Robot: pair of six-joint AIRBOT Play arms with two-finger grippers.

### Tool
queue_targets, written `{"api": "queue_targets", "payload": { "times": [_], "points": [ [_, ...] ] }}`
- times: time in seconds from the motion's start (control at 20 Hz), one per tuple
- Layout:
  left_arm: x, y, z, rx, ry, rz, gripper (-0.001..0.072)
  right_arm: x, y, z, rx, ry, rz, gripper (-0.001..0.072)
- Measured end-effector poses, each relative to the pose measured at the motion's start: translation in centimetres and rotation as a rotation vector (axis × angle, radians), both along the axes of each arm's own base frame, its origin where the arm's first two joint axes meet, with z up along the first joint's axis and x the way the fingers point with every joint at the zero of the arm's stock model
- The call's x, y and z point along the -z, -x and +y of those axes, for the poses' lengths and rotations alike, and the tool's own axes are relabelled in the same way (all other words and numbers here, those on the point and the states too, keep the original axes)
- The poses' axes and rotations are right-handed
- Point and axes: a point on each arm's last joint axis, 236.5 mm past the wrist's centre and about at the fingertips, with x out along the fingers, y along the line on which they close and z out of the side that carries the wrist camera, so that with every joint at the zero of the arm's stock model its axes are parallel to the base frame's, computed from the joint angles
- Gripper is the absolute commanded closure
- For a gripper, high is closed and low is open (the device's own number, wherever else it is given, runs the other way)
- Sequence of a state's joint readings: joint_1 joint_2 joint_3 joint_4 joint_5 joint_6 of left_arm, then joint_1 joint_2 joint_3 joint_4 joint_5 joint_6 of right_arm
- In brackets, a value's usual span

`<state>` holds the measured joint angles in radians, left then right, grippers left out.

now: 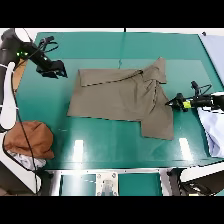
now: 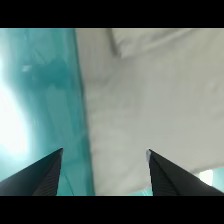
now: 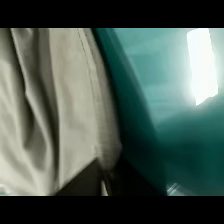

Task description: Fold the shirts.

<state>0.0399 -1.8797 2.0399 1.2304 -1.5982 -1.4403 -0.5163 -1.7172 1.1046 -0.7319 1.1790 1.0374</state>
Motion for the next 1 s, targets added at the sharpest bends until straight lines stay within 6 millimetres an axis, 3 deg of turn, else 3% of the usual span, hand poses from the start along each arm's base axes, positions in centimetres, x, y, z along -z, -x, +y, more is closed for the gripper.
{"api": "queue_targets", "payload": {
  "times": [0.2,0.4,0.5,0.7,0.8,0.85,0.9,0.95,1.0],
  "points": [
    [2.3,2.8,2.9,-0.070,0.005,0.152,0.0121,-0.4,-1.3,-1.3,0.007,0.065,-0.031,0.0695],
    [6.5,7.0,2.9,-0.097,0.015,0.351,0.0121,-1.5,-0.3,-3.2,0.055,0.099,-0.016,0.0695],
    [8.7,9.3,2.1,-0.098,0.011,0.445,0.0121,-1.6,0.4,-3.5,0.070,0.100,-0.004,0.0695],
    [12.5,12.8,-1.6,-0.063,0.019,0.552,0.0122,-1.0,1.6,-3.2,0.076,0.093,0.025,0.0695],
    [13.0,14.1,-3.8,-0.036,0.038,0.586,0.0127,-0.8,2.0,-3.1,0.075,0.092,0.034,0.0695],
    [13.2,14.4,-4.8,-0.024,0.049,0.589,0.0327,-0.7,2.1,-3.0,0.077,0.091,0.036,0.0695],
    [13.5,14.4,-5.5,-0.017,0.051,0.576,0.0442,-0.7,2.1,-3.0,0.077,0.091,0.038,0.0695],
    [13.8,14.3,-6.6,-0.008,0.076,0.566,0.0460,-0.6,2.2,-3.0,0.077,0.091,0.038,0.0695],
    [13.8,14.4,-7.4,0.002,0.092,0.563,0.0551,-0.6,2.2,-3.0,0.075,0.092,0.037,0.0695]
  ]
}}
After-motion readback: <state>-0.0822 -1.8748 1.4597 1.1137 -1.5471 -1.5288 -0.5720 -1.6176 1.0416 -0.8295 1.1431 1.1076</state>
